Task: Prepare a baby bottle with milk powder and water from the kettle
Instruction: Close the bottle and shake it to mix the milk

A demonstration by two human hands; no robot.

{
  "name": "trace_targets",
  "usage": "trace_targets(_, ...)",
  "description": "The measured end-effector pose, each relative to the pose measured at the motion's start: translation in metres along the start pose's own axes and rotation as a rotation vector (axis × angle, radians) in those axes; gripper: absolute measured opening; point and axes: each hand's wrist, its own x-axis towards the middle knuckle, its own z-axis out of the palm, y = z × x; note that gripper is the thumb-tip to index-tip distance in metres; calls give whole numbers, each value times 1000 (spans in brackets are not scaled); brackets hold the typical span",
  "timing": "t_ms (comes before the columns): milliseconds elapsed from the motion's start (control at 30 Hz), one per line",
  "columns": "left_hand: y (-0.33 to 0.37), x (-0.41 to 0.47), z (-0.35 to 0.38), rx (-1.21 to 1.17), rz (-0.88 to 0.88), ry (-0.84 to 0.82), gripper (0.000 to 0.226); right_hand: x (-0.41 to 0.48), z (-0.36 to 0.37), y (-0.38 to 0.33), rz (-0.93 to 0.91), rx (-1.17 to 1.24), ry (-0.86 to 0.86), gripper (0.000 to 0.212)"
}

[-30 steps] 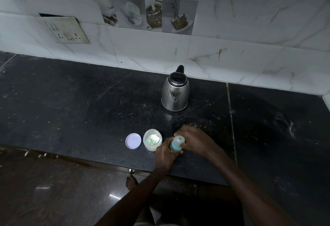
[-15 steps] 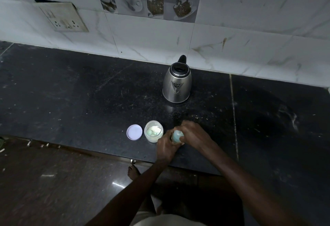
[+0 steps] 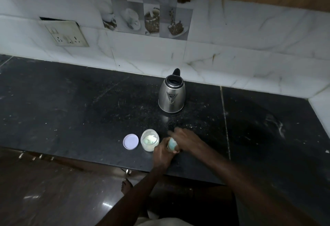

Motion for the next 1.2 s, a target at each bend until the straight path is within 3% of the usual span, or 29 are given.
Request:
trace_targets(167, -1, -2, 0, -51, -8, 0, 37, -1, 2, -11, 28, 5, -66, 21)
trace_targets(333, -5, 1, 5, 22, 14, 27, 52, 3, 3, -12, 151, 66, -9, 34)
trace_targets(500, -5, 1, 2, 0, 46, 10, 47, 5, 7, -22, 280, 63, 0, 59)
trace_targets(667, -9, 2, 3, -17, 30, 8, 43, 2, 3, -19, 139, 98, -80, 39)
trace_targets(833, -9, 1, 5, -24, 37, 14, 44, 2, 4, -21, 200, 81, -34, 27)
trace_targets(1033, -10, -1, 7, -67, 75, 41, 45, 0, 15, -14, 283, 165, -10, 69)
trace_targets(1200, -8, -2, 4, -16, 106, 29, 46, -14, 35, -1, 209, 242, 34, 91)
